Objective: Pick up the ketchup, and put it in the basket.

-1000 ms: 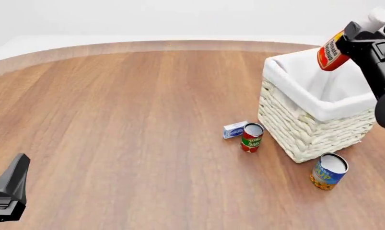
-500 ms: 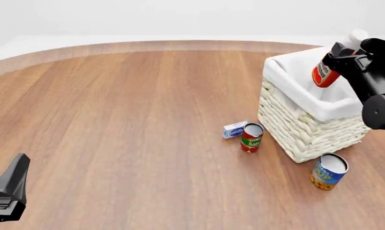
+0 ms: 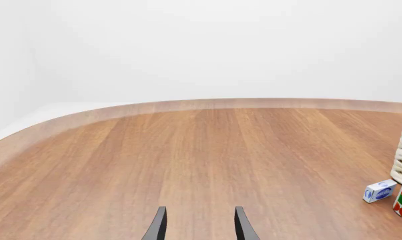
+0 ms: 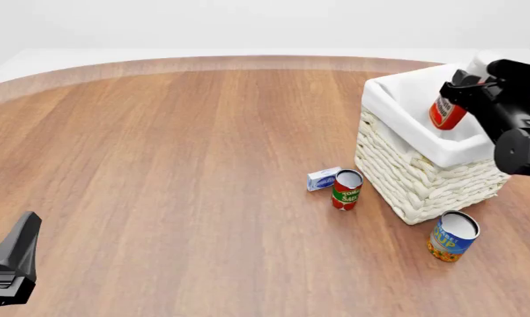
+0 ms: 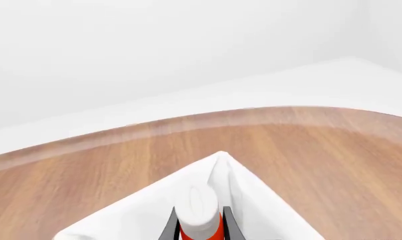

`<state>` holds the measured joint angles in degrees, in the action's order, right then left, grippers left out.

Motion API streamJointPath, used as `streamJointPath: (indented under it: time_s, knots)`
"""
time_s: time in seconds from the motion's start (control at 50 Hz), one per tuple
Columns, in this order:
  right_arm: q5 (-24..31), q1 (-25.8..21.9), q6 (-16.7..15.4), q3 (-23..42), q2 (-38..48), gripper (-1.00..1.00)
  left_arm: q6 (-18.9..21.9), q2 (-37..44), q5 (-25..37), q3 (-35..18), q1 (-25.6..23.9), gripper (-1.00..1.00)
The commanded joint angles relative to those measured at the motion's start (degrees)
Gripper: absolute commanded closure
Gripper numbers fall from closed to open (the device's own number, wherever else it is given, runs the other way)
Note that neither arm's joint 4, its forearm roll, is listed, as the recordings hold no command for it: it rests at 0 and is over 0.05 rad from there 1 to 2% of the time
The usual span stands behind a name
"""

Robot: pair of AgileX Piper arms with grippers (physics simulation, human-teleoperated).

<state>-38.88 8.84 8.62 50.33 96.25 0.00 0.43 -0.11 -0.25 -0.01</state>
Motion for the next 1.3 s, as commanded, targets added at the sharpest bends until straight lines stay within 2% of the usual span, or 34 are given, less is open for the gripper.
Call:
streamJointPath:
  time_s: [0.02, 0.3, 0.32, 1.14, 1.24, 1.3]
  knots:
    - [1.45, -0.08, 0.14, 1.83, 1.96, 1.00, 0.00, 0.00, 0.00, 0.00, 0.00, -1.00]
    - [3.23, -0.52, 1.27, 3.88, 4.14, 1.00, -0.01, 0.00, 0.00, 0.00, 0.02, -1.00]
    - [3.25, -0.58, 1.23, 3.96, 4.18, -1.00, 0.01, -0.01, 0.00, 0.00, 0.01, -1.00]
    - [1.47, -1.83, 2.87, 1.16, 2.32, -1.00, -0.01, 0.01, 0.00, 0.00, 0.00, -1.00]
    - [-1.16, -1.70, 4.52, -2.77, -2.24, -1.00, 0.01, 0.00, 0.00, 0.00, 0.01, -1.00]
    - [-0.74, -2.31, 5.81, -3.48, -3.63, -1.00, 0.00, 0.01, 0.00, 0.00, 0.00, -1.00]
